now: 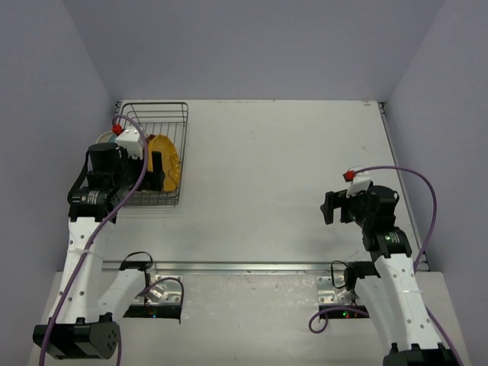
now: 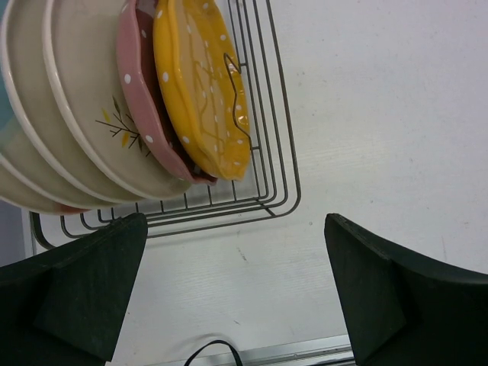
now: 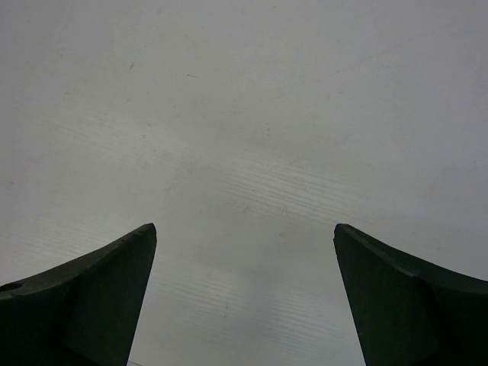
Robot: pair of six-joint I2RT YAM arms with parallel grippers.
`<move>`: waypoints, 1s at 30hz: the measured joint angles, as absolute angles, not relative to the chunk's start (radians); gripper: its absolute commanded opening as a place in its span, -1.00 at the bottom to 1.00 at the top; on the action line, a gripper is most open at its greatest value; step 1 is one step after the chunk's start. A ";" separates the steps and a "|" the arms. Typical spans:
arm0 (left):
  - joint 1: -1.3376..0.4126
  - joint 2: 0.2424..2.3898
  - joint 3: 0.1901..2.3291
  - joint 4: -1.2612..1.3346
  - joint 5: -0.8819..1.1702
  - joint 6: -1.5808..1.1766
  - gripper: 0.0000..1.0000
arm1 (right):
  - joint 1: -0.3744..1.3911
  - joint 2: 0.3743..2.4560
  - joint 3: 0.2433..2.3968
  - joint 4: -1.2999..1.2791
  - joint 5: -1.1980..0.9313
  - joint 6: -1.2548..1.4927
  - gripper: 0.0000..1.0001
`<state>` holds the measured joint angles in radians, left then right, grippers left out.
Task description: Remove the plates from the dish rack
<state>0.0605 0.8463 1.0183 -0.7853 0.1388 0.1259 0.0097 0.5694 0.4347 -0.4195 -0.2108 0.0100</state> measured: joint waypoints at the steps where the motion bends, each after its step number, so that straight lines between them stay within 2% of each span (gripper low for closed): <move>1: 0.060 0.847 1.018 -0.783 0.137 0.127 0.98 | 0.010 0.569 0.434 -0.419 -0.210 0.012 0.98; 5: 0.060 0.870 1.036 -0.788 0.118 0.140 0.82 | 0.009 0.570 0.430 -0.419 -0.208 0.017 0.97; 10: 0.051 0.991 1.167 -0.784 0.068 0.157 0.66 | 0.009 0.570 0.423 -0.411 -0.205 0.024 0.98; 16: -0.005 1.165 1.308 -0.785 -0.028 0.157 0.14 | 0.009 0.572 0.422 -0.400 -0.185 0.027 0.98; 22: -0.066 1.289 1.414 -0.815 -0.102 0.154 -0.04 | 0.009 0.592 0.423 -0.388 -0.183 0.028 0.98; 30: -0.078 1.410 1.444 -0.839 -0.187 0.150 -0.11 | 0.009 0.662 0.446 -0.370 -0.183 0.031 0.98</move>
